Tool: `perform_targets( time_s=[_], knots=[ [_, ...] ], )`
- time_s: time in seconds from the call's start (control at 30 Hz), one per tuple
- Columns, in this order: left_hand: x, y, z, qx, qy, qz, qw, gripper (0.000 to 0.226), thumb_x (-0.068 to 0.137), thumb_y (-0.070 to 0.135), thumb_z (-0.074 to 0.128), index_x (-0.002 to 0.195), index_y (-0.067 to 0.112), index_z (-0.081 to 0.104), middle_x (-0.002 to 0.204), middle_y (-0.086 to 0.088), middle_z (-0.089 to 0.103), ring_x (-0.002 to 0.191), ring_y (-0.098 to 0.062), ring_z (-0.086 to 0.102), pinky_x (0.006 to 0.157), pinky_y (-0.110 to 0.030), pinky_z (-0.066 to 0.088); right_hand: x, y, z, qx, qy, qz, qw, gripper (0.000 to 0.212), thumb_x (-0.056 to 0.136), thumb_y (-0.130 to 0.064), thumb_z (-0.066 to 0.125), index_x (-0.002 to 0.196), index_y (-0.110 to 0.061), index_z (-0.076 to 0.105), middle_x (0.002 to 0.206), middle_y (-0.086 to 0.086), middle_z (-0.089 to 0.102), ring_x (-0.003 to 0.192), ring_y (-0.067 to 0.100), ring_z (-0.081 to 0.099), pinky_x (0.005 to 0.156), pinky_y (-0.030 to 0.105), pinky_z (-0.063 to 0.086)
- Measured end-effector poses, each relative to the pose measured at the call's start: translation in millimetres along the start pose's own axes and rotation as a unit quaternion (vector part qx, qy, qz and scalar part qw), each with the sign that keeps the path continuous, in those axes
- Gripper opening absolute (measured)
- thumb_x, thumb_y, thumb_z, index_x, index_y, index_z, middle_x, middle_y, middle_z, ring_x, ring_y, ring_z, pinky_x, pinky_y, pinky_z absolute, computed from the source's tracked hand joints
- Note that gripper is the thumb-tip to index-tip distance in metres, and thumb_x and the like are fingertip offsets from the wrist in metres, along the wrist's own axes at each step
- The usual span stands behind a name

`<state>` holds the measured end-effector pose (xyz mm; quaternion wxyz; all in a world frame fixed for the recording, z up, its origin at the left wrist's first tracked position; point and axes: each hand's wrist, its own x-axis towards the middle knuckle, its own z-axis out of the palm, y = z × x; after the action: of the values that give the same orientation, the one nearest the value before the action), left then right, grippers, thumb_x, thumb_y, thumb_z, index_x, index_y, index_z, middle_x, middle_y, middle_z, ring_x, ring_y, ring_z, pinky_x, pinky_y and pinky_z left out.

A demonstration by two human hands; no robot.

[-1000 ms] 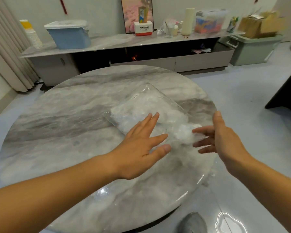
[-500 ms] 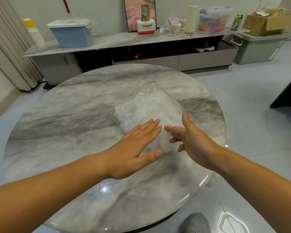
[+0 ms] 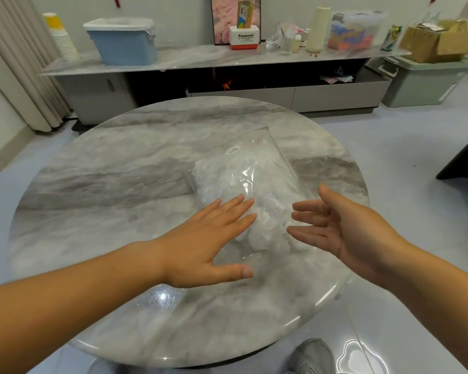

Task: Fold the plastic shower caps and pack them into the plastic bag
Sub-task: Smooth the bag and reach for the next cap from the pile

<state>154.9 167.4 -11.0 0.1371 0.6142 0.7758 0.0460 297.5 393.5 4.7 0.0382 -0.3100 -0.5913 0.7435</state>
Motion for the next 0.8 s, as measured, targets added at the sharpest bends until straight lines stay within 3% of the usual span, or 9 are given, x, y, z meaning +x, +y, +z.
perform_targets(
  time_s=[0.17,0.27,0.33,0.4,0.5,0.63,0.8],
  knots=[
    [-4,-5,4,0.033,0.012,0.014,0.999,0.095,0.091,0.079,0.034,0.162,0.027,-0.002,0.164,0.011,-0.027,0.147,-0.004,-0.032,0.125,-0.037,-0.013,-5,-6,4,-0.058,0.038,-0.064,0.996,0.048,0.106,-0.038,0.046,0.099,0.003,0.069,0.095,0.021,0.075,0.086,0.034,0.076,0.088,0.047,0.058],
    [-8,-8,5,0.073,0.03,0.035,0.996,0.094,0.091,0.081,0.037,0.162,0.026,0.01,0.166,0.004,-0.024,0.15,-0.01,-0.029,0.125,-0.042,-0.01,-6,-9,-1,-0.171,0.081,-0.168,0.967,0.046,0.106,-0.038,0.044,0.086,-0.008,0.073,0.086,0.011,0.074,0.081,0.024,0.073,0.073,0.038,0.058],
    [-10,-8,8,0.103,0.057,0.064,0.991,0.089,0.091,0.08,0.04,0.159,0.025,0.027,0.168,-0.002,-0.017,0.153,-0.017,-0.022,0.126,-0.047,-0.005,-3,-4,-9,-0.269,0.087,-0.244,0.927,0.047,0.106,-0.045,0.04,0.083,-0.023,0.074,0.097,-0.006,0.072,0.091,0.007,0.067,0.081,0.026,0.049],
    [-10,-5,12,0.123,0.078,0.094,0.985,0.08,0.091,0.078,0.043,0.15,0.024,0.045,0.169,-0.008,-0.007,0.155,-0.023,-0.013,0.126,-0.05,0.003,5,2,-18,-0.333,0.052,-0.294,0.894,0.049,0.101,-0.054,0.034,0.082,-0.031,0.073,0.116,-0.019,0.063,0.115,-0.003,0.054,0.095,0.021,0.038],
    [-8,-2,20,0.139,0.084,0.119,0.979,0.063,0.092,0.074,0.048,0.131,0.026,0.063,0.169,-0.013,0.002,0.156,-0.027,-0.006,0.125,-0.053,0.011,17,7,-23,-0.398,-0.017,-0.299,0.867,0.059,0.094,-0.065,0.023,0.088,-0.037,0.075,0.142,-0.031,0.046,0.138,-0.01,0.028,0.105,0.012,0.02],
    [-6,-1,28,0.128,0.108,0.076,0.983,0.044,0.088,0.07,0.056,0.104,0.031,0.068,0.168,-0.013,0.012,0.156,-0.027,-0.004,0.125,-0.048,0.006,25,13,-26,-0.447,-0.056,-0.27,0.851,0.064,0.09,-0.076,0.018,0.101,-0.045,0.073,0.149,-0.036,0.038,0.139,-0.015,0.025,0.105,0.013,0.019],
    [-7,-5,32,0.111,0.115,0.028,0.987,0.028,0.083,0.06,0.071,0.088,0.033,0.065,0.168,-0.011,0.016,0.156,-0.025,-0.004,0.126,-0.037,-0.005,23,12,-29,-0.467,-0.031,-0.268,0.842,0.056,0.084,-0.078,0.031,0.102,-0.044,0.072,0.146,-0.028,0.045,0.135,-0.007,0.034,0.097,0.01,0.027]
  ],
)
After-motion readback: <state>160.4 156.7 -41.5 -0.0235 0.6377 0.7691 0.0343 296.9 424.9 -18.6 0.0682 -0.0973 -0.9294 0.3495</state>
